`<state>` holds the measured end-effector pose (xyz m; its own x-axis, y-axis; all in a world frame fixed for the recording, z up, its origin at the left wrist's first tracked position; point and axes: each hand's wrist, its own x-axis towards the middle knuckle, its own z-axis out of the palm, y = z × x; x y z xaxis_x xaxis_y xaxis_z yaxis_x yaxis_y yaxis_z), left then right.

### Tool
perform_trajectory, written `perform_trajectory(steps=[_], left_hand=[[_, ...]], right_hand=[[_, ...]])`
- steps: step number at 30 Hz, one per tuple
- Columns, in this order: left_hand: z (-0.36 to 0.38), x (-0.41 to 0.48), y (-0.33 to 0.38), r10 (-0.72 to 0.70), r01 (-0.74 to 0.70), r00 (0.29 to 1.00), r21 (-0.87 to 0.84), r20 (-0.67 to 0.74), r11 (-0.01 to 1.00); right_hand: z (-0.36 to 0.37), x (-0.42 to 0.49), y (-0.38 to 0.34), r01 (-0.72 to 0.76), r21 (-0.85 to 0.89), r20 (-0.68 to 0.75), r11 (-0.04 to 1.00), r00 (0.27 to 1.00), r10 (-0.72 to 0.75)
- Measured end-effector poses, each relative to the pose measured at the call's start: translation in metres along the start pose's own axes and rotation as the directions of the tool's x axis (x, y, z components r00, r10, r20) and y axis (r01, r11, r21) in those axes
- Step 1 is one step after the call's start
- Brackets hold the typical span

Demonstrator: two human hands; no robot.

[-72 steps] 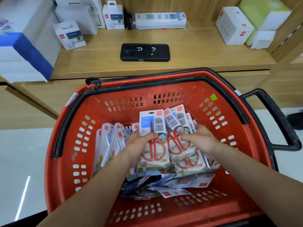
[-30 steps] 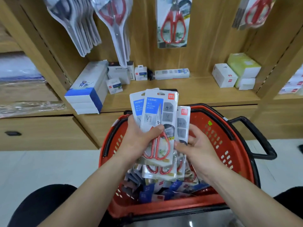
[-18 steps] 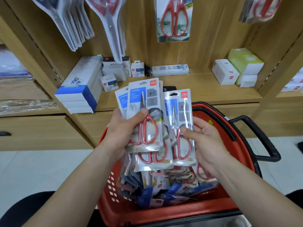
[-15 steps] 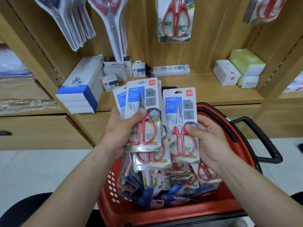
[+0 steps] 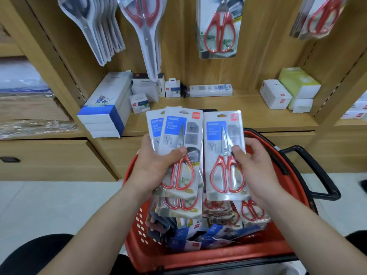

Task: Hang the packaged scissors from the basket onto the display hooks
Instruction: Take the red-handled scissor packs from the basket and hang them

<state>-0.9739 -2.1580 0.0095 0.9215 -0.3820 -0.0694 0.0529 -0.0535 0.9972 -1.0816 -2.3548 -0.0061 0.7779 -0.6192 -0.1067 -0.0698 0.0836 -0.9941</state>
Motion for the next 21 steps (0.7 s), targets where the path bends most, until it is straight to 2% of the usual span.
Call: perform_trajectory(steps=[4,6,8,10,12,13,15,18,21], left_hand=[[0.004,-0.005,-0.008,-0.035,0.035,0.999,0.03,-0.009,0.999],[0.003,-0.005,-0.009,-0.048,0.049,0.999,0.039,-0.027,0.998],[0.001,-0.005,-0.009,-0.051,0.053,0.998,0.046,-0.043,0.998],[-0.001,-0.005,-0.007,-0.046,0.048,0.997,0.029,-0.055,0.998],[-0.002,-0.003,-0.004,-0.034,0.035,0.998,0.012,-0.054,0.999],[-0.002,-0.002,-0.003,-0.027,0.027,0.998,0.008,-0.053,1.0],[-0.004,0.0,0.003,-0.016,0.017,0.998,0.009,-0.06,1.0],[-0.008,0.008,0.01,0.011,-0.01,0.997,0.006,-0.074,1.0],[-0.007,0.014,0.021,0.044,-0.045,0.996,-0.007,-0.081,0.999]], right_hand=[[0.009,-0.008,0.005,-0.004,-0.084,0.096,0.996,0.995,0.012],[0.009,-0.011,0.007,-0.027,-0.049,0.182,0.998,0.983,0.035],[0.003,-0.013,0.006,-0.029,-0.042,0.331,0.999,0.943,0.041],[-0.004,-0.015,0.003,-0.007,-0.104,0.484,0.995,0.873,0.057],[-0.011,-0.013,0.003,-0.016,-0.12,0.571,0.993,0.817,0.082],[-0.011,-0.013,0.003,-0.024,-0.112,0.577,0.993,0.812,0.084],[-0.01,-0.012,0.006,-0.07,-0.071,0.482,0.995,0.871,0.096],[-0.01,-0.009,0.009,-0.11,0.029,0.234,0.993,0.967,0.101],[-0.013,-0.01,0.007,-0.113,0.03,0.12,0.993,0.987,0.109]])
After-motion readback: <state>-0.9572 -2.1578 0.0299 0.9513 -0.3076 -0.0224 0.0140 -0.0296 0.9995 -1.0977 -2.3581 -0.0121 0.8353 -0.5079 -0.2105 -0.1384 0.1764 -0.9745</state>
